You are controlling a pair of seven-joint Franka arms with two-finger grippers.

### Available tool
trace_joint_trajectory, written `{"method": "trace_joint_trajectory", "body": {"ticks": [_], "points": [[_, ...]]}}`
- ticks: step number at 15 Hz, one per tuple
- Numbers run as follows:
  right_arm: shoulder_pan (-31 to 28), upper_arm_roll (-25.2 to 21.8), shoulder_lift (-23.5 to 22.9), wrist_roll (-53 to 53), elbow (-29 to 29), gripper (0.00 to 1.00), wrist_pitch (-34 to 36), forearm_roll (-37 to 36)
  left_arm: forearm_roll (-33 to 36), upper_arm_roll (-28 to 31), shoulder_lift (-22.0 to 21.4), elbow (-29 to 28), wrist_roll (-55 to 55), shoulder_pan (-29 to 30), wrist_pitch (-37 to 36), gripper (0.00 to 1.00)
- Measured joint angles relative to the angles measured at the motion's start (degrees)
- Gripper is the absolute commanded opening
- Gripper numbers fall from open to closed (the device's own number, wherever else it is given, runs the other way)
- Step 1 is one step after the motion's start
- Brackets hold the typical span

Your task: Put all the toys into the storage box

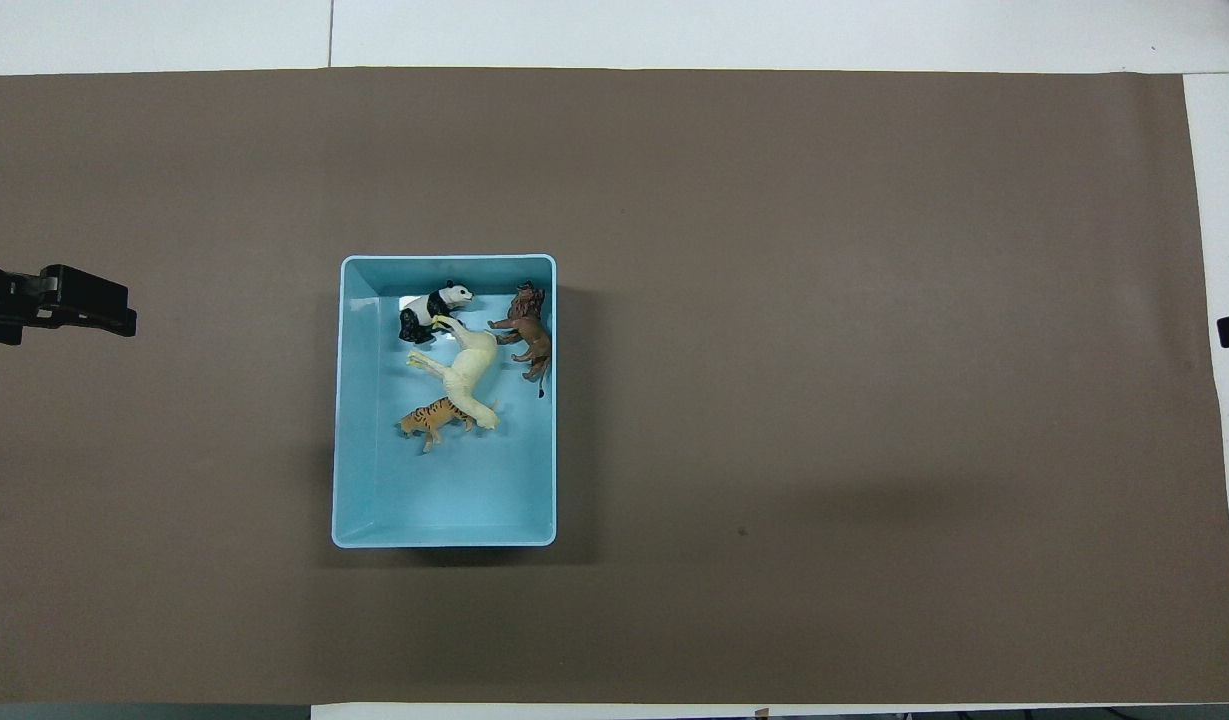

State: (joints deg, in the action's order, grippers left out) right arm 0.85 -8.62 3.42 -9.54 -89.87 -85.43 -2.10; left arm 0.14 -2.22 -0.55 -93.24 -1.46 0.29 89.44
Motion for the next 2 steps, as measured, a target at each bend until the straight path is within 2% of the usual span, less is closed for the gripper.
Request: {"method": "trace_joint_trajectory", "body": {"ticks": [2], "points": [[0.0, 0.0, 0.02, 0.14, 0.0, 1.0, 0.0, 0.0, 0.0, 0.01, -0.07, 0.0, 0.01, 0.0, 0.0, 1.0]]}}
